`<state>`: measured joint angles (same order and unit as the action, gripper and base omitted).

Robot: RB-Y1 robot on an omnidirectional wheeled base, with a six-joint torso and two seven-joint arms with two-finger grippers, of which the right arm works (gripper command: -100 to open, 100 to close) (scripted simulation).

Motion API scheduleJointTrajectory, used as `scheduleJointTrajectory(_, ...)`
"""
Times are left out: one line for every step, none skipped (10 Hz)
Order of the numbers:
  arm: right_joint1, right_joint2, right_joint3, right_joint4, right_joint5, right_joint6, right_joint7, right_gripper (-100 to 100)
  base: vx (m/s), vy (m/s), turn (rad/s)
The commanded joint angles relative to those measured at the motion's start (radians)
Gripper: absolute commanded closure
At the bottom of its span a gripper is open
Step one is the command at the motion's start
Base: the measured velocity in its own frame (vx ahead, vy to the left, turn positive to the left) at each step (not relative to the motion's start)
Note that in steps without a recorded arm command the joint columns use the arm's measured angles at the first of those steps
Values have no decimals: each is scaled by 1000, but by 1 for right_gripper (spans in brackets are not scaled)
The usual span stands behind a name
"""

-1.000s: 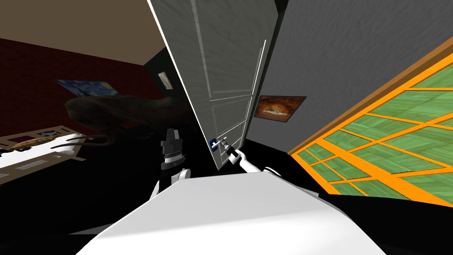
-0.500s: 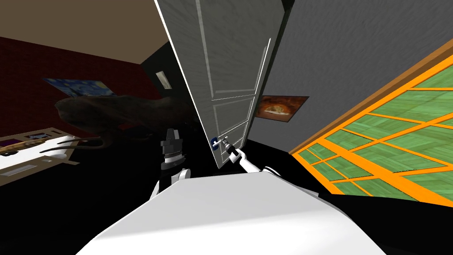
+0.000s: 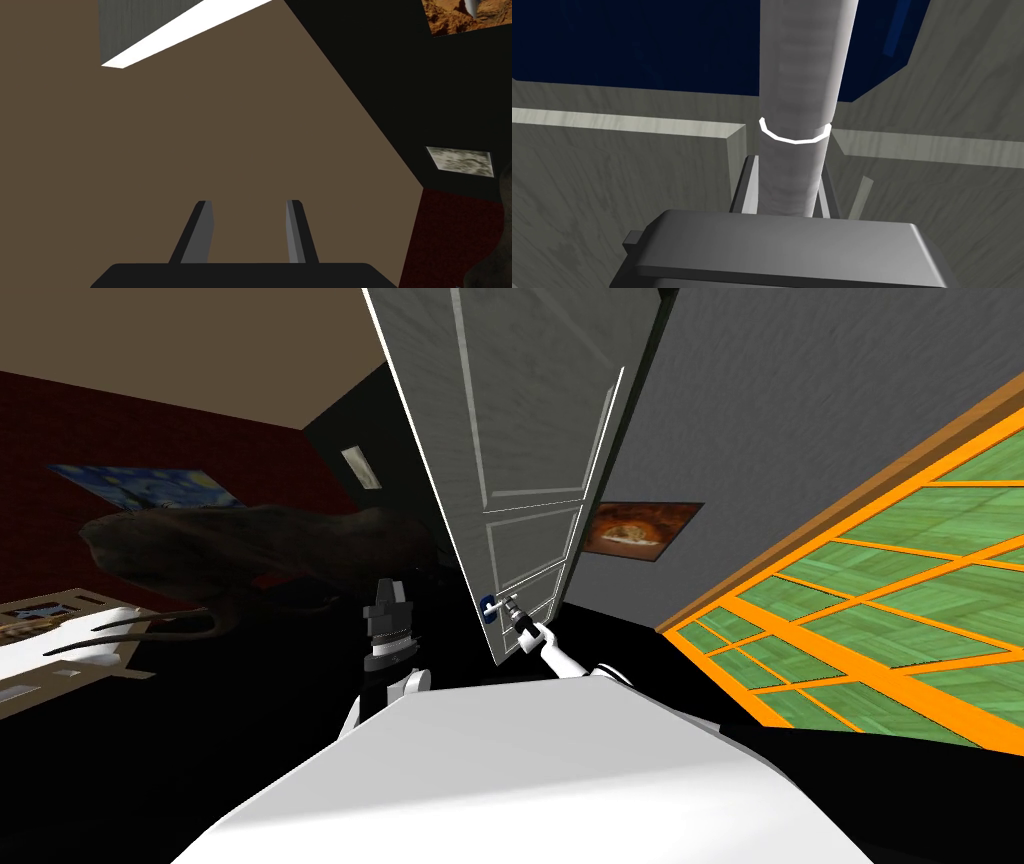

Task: Push the door open

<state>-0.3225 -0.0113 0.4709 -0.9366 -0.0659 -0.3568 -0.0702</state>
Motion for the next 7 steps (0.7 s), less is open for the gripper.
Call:
scheduleJointTrajectory(-8,10,-28,7,-1,-3,7,100,67,179,-82)
scheduleJointTrajectory(-9,18,-39,11,-1,-3,10,100,59,165,-61)
scheduleJointTrajectory(-10,29,-52,15,-1,-3,14,100,48,194,-58)
scheduleJointTrajectory(-11,38,-62,19,-1,-3,17,100,47,186,-69)
scheduleJointTrajectory(-16,26,-64,25,-3,-6,15,100,33,64,-52)
scheduleJointTrajectory(-18,1,-87,27,-5,-8,21,100,99,96,-50)
scheduleJointTrajectory(-19,-3,-92,28,-6,-8,22,100,88,161,-75)
